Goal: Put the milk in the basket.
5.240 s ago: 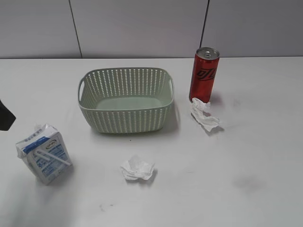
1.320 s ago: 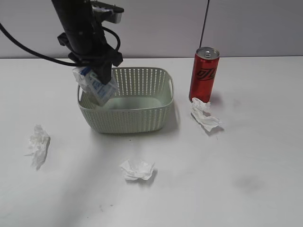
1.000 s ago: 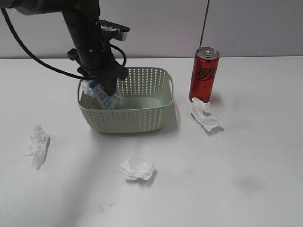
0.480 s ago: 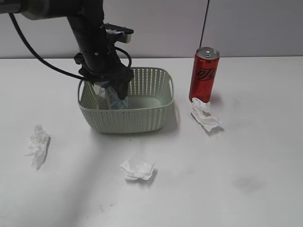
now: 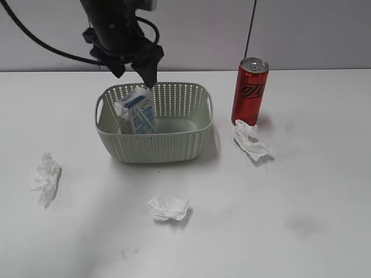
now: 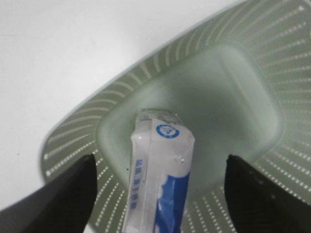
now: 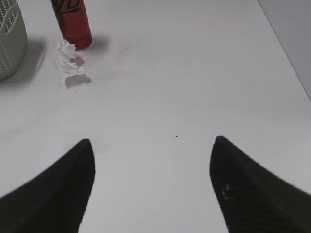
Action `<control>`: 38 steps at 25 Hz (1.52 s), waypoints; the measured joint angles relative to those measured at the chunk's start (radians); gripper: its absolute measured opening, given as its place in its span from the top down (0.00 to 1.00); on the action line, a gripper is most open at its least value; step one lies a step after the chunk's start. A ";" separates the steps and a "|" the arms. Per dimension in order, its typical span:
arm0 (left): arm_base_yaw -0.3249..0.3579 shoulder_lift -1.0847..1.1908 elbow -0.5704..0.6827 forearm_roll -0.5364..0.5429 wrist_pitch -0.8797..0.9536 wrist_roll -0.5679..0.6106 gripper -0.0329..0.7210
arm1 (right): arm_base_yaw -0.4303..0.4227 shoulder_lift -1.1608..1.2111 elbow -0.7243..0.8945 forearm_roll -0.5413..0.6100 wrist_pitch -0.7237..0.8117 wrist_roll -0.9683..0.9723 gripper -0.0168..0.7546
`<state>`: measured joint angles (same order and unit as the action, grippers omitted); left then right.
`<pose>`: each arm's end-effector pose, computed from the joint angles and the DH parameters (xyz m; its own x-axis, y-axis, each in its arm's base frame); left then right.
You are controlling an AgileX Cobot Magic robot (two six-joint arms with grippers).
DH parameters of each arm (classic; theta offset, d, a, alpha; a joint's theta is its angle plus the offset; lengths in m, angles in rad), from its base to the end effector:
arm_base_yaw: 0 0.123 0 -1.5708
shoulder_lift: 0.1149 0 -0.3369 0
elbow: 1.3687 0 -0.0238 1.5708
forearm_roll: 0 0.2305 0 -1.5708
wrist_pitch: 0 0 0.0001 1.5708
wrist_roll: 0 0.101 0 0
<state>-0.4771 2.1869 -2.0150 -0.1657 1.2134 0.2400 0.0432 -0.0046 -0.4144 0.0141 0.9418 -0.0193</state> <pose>0.4226 -0.2360 0.2820 -0.7517 0.5894 -0.2960 0.6375 0.7644 -0.0968 -0.0533 -0.0012 0.2500 -0.4209 -0.0292 -0.9066 -0.0581 0.9983 -0.0052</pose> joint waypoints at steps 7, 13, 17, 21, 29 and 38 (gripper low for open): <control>0.028 -0.168 -0.002 0.048 0.002 -0.022 0.13 | 0.000 0.000 0.000 0.000 0.000 0.000 0.22; 0.095 -0.322 0.091 0.054 0.002 -0.049 0.14 | 0.000 0.000 0.000 0.000 0.000 0.000 0.22; 0.161 -0.420 0.232 0.054 0.002 -0.056 0.15 | 0.000 0.000 0.000 0.000 0.000 0.000 0.22; 0.248 -0.527 0.387 0.056 0.004 -0.060 0.16 | 0.000 0.000 0.000 0.000 0.000 0.000 0.22; 0.374 -0.729 0.673 0.057 0.005 -0.064 0.17 | 0.000 0.000 0.000 0.000 0.000 0.000 0.22; 0.394 -0.997 0.930 0.065 0.007 -0.113 0.17 | 0.000 0.000 0.000 0.000 0.000 -0.001 0.22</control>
<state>-0.0831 1.1899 -1.0845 -0.1004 1.2206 0.1269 0.0432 -0.0046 -0.4144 0.0141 0.9418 -0.0204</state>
